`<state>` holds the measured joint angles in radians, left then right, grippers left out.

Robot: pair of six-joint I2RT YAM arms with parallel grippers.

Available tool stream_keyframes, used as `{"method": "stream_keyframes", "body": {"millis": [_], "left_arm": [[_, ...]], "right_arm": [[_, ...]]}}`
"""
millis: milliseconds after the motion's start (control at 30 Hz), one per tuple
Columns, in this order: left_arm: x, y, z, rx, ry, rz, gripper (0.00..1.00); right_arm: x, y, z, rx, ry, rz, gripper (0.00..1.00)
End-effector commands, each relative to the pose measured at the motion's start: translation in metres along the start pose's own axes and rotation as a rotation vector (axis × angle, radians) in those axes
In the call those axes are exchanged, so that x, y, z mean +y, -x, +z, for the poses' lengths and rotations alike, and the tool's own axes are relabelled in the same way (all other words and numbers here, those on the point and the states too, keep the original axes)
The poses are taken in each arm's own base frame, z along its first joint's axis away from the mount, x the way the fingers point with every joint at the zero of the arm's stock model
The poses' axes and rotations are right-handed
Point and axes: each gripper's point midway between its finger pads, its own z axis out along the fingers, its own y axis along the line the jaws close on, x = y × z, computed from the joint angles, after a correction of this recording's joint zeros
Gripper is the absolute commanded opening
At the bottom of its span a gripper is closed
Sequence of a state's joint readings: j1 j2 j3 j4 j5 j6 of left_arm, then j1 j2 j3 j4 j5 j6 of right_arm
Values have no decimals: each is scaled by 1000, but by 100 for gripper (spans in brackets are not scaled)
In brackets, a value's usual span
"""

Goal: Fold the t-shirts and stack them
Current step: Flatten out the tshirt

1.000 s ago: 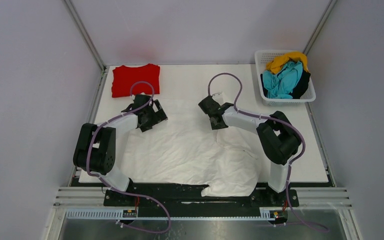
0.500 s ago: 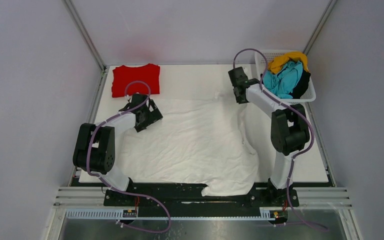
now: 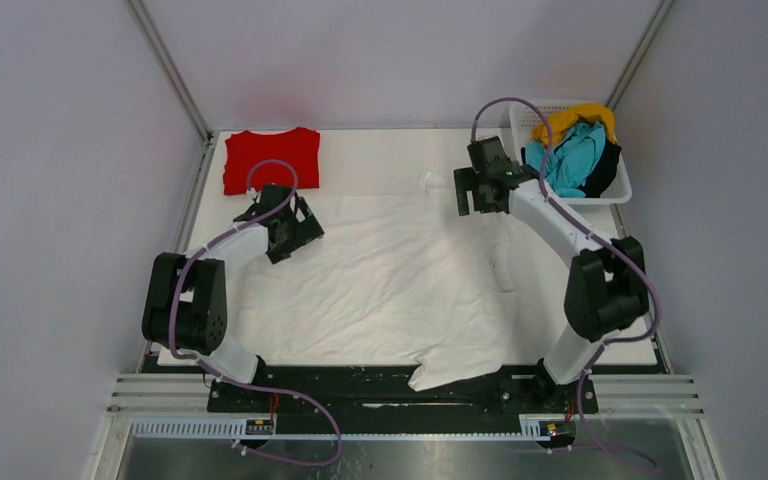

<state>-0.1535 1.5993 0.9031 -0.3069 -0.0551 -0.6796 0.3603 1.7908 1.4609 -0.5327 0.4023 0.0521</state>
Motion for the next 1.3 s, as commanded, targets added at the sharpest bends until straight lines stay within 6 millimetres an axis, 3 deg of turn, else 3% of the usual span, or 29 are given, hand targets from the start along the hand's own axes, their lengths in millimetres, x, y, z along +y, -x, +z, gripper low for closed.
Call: {"method": "stream_keyframes", "body": {"millis": [0,167,233,367,467,567,733,867,967,1067,1133,1267], "left_arm": [[-24,13,-27,-52,-108,-3,99],[-28,-4,-37,-43,-137,0,99],[-32,-16,-35,-20,-140,4,99],[-44,-51,-19,80,-151,39,99],[-50,-64,0,135,-133,61,99],[-55,-61,19,160,-90,66,99],[-77,-34,43,154,-52,77,99],[-88,-10,66,145,-13,59,99],[-98,9,72,127,-17,43,99],[-110,31,70,87,-37,39,99],[-119,48,58,66,-52,43,99],[-126,63,13,-17,-122,50,99]], "right_arm": [[64,-34,-45,45,353,240,100],[113,-101,-52,154,508,292,100],[123,-123,-49,195,504,285,99],[125,-149,-36,264,460,309,99],[124,-150,-24,277,414,315,99],[124,-145,-12,298,399,340,100],[116,-122,16,339,389,425,100],[114,-91,36,324,395,438,99],[109,-61,51,292,400,445,99],[95,-27,55,218,379,416,99],[84,-8,44,182,355,377,99],[73,-5,5,114,371,357,99]]}}
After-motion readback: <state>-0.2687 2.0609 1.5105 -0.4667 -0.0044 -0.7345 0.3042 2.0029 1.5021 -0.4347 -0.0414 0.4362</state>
